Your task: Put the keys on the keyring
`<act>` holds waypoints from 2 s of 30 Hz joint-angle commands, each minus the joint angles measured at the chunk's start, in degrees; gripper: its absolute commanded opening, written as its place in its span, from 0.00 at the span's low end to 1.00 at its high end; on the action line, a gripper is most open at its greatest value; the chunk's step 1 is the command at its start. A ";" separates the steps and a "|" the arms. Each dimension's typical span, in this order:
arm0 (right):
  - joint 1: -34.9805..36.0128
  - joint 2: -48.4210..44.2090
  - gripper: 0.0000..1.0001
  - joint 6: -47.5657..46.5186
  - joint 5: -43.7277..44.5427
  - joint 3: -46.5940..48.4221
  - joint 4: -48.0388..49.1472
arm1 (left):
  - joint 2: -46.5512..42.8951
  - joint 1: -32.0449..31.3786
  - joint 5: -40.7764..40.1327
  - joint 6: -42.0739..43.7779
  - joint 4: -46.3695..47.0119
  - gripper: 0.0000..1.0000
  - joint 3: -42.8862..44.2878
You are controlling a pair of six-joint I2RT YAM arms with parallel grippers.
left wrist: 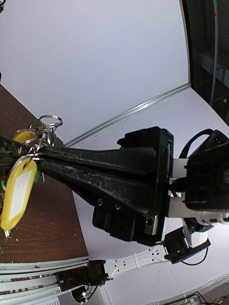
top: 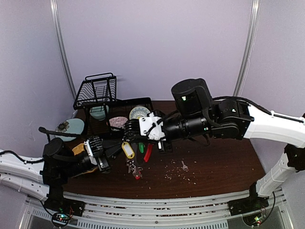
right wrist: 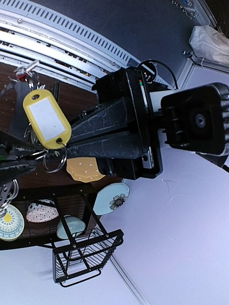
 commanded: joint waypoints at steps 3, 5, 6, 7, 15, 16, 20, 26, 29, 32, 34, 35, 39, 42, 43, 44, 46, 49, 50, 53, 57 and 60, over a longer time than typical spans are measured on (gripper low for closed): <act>0.56 1.67 0.09 -2.12 4.85 2.42 -2.61 | -0.15 -0.27 2.48 1.87 3.49 0.00 1.41; 0.87 2.27 0.10 -2.88 6.19 3.13 -3.38 | -0.14 -0.28 2.46 2.12 3.31 0.00 1.45; 1.06 2.56 0.09 -3.18 6.97 3.29 -3.70 | -0.22 -0.28 2.44 2.14 3.35 0.00 1.39; 1.21 2.72 0.09 -3.36 7.60 3.57 -3.96 | -0.34 -0.28 2.35 2.12 3.31 0.00 1.38; 1.86 3.30 0.13 -5.20 10.88 3.71 -5.87 | -0.73 -0.28 2.22 2.07 3.57 0.00 1.02; 2.15 3.38 0.14 -6.19 11.51 3.79 -6.21 | -0.69 -0.28 2.22 2.13 3.50 0.00 1.02; 3.03 3.86 0.09 -7.63 13.96 4.34 -7.26 | -0.70 -0.28 2.14 2.14 3.50 0.00 1.02; 3.78 4.45 0.00 -8.74 15.43 5.52 -8.90 | -0.69 -0.28 2.13 2.27 3.48 0.00 1.03; 3.81 3.79 0.00 -7.66 13.82 5.66 -8.37 | -0.70 -0.27 2.07 2.14 3.53 0.00 0.89; 3.63 2.32 0.00 -6.18 13.21 4.31 -6.07 | -0.61 -0.28 1.20 1.69 3.95 0.00 0.61; 3.33 1.11 0.00 -5.45 12.51 3.01 -4.35 | -0.31 -0.28 -0.21 1.32 3.95 0.00 0.47; 3.21 0.56 0.00 -5.19 12.32 2.51 -3.65 | -0.15 -0.28 -0.63 1.15 3.82 0.04 0.49; 2.16 -1.11 0.00 -2.37 11.17 1.10 -2.14 | -0.32 -0.28 -1.62 0.44 3.06 0.18 -0.26; 1.73 -2.63 0.00 -1.56 10.25 -0.36 -0.76 | -1.74 -0.28 -2.22 -0.32 2.06 0.17 -1.14; 1.71 -3.01 0.00 -1.29 10.07 -0.67 -0.46 | -2.23 -0.28 -1.98 -0.48 1.39 0.16 -1.24; 1.56 -3.31 0.00 -1.03 9.89 -0.87 -0.34 | -2.53 -0.23 -1.78 -0.56 0.51 0.17 -1.20; 1.62 -3.42 0.00 -0.54 10.58 -0.95 -0.46 | -2.95 -0.27 -1.90 -0.94 -1.40 0.23 -1.02; 1.56 -2.80 0.00 0.52 13.07 -0.12 -1.85 | -5.10 -0.28 -4.14 -2.50 -4.59 0.27 -1.11; 1.57 -2.62 0.00 1.02 13.73 0.03 -2.16 | -6.28 -0.28 -6.04 -2.98 -5.44 0.28 -1.37; 1.62 -1.48 0.00 3.92 17.69 0.48 -1.74 | -9.73 -0.28 -10.64 -4.57 -9.43 0.29 -1.10; 1.62 5.03 0.00 14.15 28.12 9.87 -7.92 | -9.72 -0.28 -11.61 -9.03 -13.66 0.24 1.76; 1.53 11.50 0.00 21.79 35.22 19.37 -16.78 | -8.51 -0.28 -10.27 -11.44 -14.26 0.25 3.06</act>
